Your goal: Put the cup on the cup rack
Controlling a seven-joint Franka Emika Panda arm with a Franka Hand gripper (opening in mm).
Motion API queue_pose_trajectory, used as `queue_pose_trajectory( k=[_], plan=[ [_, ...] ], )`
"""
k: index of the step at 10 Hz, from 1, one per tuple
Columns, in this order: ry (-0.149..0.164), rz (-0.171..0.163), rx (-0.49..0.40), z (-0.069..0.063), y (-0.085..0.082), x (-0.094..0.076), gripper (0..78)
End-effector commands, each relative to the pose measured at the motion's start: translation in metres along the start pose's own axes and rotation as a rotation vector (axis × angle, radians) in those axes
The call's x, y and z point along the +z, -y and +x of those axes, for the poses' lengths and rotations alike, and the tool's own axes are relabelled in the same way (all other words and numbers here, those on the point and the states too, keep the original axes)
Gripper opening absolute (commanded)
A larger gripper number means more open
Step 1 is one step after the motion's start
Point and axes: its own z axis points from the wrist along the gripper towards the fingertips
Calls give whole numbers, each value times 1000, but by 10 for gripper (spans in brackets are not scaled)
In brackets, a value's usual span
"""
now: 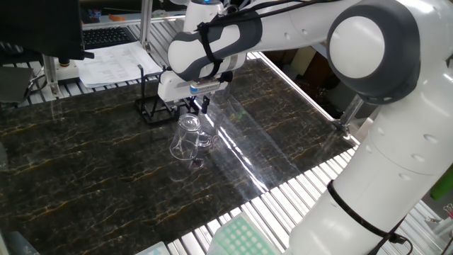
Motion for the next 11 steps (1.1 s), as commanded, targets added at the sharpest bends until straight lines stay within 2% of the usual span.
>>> queue_pose_trajectory(
  k=[1,8,11],
  plan=[
    [2,0,8,4,-6,15,775],
    [5,-1,2,1,1,21,775],
    [7,5,16,6,-3,30,775]
  ],
)
